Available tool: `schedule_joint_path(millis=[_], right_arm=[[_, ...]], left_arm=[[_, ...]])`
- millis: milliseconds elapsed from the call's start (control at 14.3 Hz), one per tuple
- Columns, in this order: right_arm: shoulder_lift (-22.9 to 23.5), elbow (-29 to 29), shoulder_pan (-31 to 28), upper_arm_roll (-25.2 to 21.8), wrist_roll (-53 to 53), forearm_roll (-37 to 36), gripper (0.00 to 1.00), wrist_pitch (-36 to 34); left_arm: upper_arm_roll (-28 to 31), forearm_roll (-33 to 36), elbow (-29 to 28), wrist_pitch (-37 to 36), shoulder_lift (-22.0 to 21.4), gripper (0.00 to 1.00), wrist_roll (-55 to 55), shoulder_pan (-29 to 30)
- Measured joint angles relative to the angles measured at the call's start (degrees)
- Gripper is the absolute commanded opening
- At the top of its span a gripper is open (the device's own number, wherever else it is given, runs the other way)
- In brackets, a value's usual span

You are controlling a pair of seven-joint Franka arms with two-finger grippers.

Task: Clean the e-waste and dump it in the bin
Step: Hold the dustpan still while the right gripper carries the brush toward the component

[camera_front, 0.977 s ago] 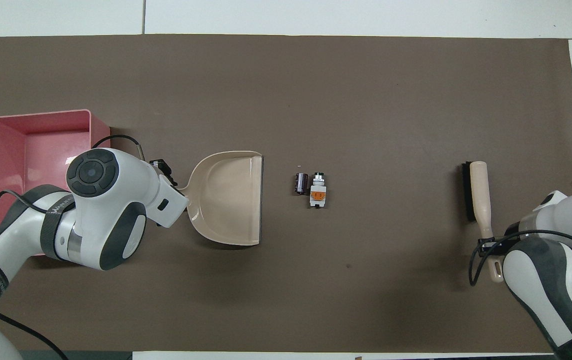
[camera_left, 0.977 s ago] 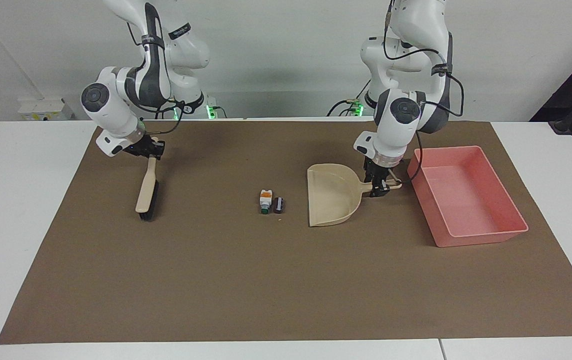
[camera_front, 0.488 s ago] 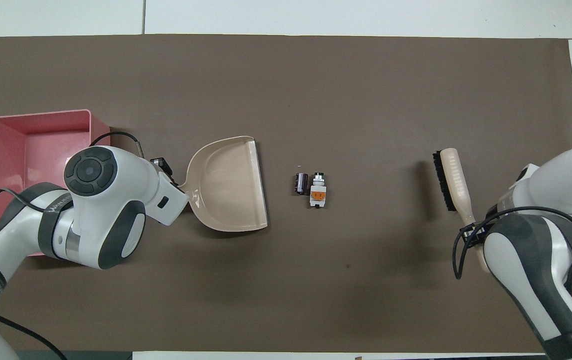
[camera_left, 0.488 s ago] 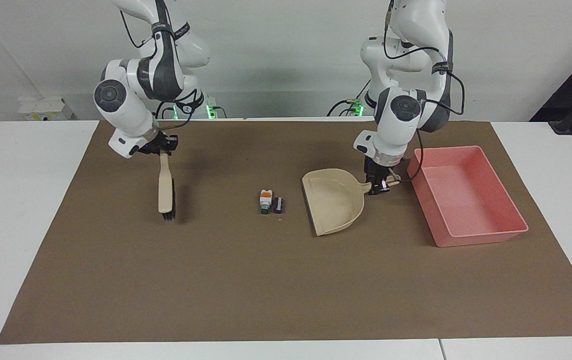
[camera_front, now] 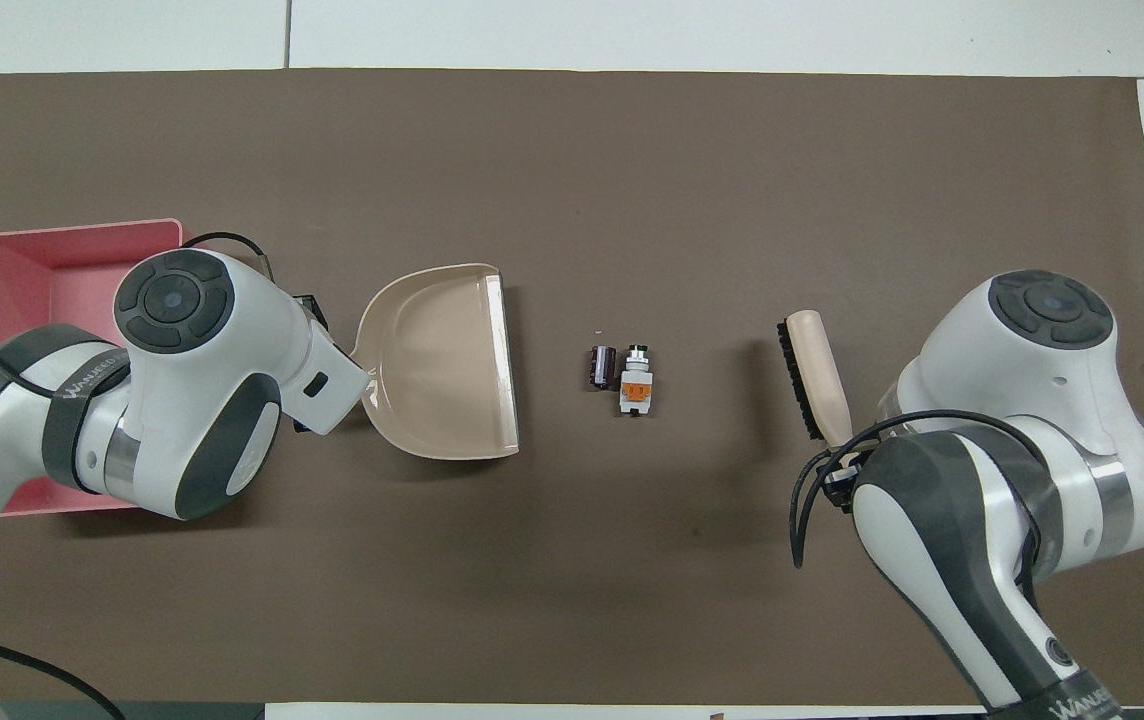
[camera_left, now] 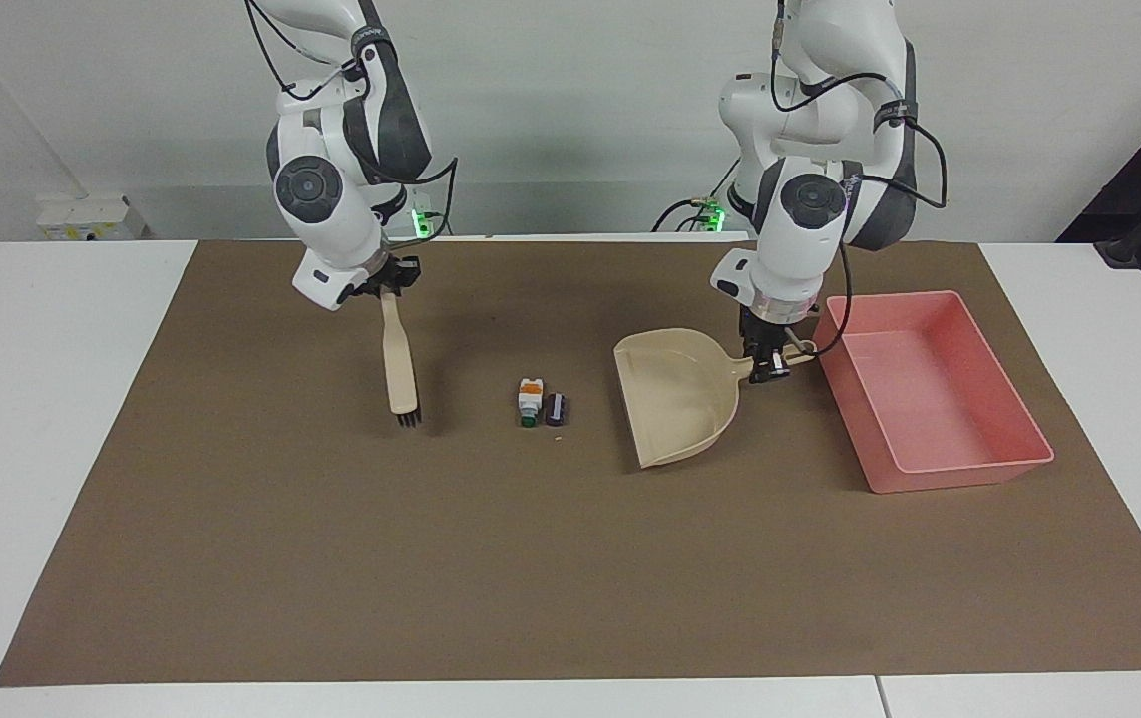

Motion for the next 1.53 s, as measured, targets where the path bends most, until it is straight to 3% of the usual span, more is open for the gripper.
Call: schedule_joint_path(millis=[349, 628, 1535], right_arm=[[0.42, -0.21, 5.79, 0.07, 6.45, 0.82, 0.00, 0.81], [1.12, -0.65, 6.88, 0.05, 6.55, 0.86, 0.00, 1.29], [7.02, -1.56, 11.68, 0.01, 11.56, 4.67, 0.00, 10.88]], left_arm=[[-0.08, 2.92, 5.71, -2.07, 5.20, 0.00, 0.00, -2.98], [-0.08, 6.26, 8.29, -2.24, 8.72, 0.00, -0.28, -6.44], [-0.08, 6.41, 9.19, -7.82, 8.85, 0.00, -0.30, -7.43]])
